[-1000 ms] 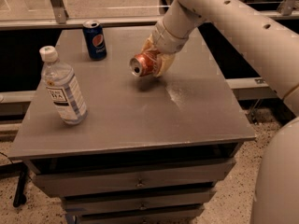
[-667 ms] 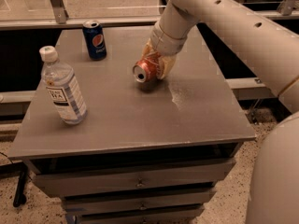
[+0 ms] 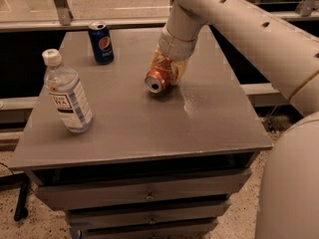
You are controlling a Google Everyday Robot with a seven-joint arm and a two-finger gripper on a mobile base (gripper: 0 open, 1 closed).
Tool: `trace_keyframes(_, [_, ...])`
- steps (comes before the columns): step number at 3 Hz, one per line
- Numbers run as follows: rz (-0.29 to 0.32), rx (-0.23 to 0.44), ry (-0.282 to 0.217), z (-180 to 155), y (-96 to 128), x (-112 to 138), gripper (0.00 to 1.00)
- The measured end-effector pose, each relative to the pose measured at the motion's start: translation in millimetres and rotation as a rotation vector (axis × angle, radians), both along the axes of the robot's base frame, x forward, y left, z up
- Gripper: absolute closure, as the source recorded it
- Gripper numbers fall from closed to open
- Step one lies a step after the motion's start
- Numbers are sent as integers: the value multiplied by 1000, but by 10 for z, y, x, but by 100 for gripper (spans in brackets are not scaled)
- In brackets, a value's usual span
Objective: Knock coke can over
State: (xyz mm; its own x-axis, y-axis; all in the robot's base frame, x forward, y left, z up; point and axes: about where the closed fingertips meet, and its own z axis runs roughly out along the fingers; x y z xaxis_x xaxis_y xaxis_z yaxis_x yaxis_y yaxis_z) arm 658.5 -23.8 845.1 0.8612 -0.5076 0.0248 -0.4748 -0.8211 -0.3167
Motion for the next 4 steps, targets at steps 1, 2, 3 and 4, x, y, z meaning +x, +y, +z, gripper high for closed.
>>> trace_keyframes(1, [59,-31,1,6,-16,-21,14])
trace_keyframes(2, [105,-50,2,14,-27,-40,0])
trace_keyframes(3, [105,-49,2,16,-25,-41,0])
trace_keyframes(4, [75,-20,6,49,-36,-18,0])
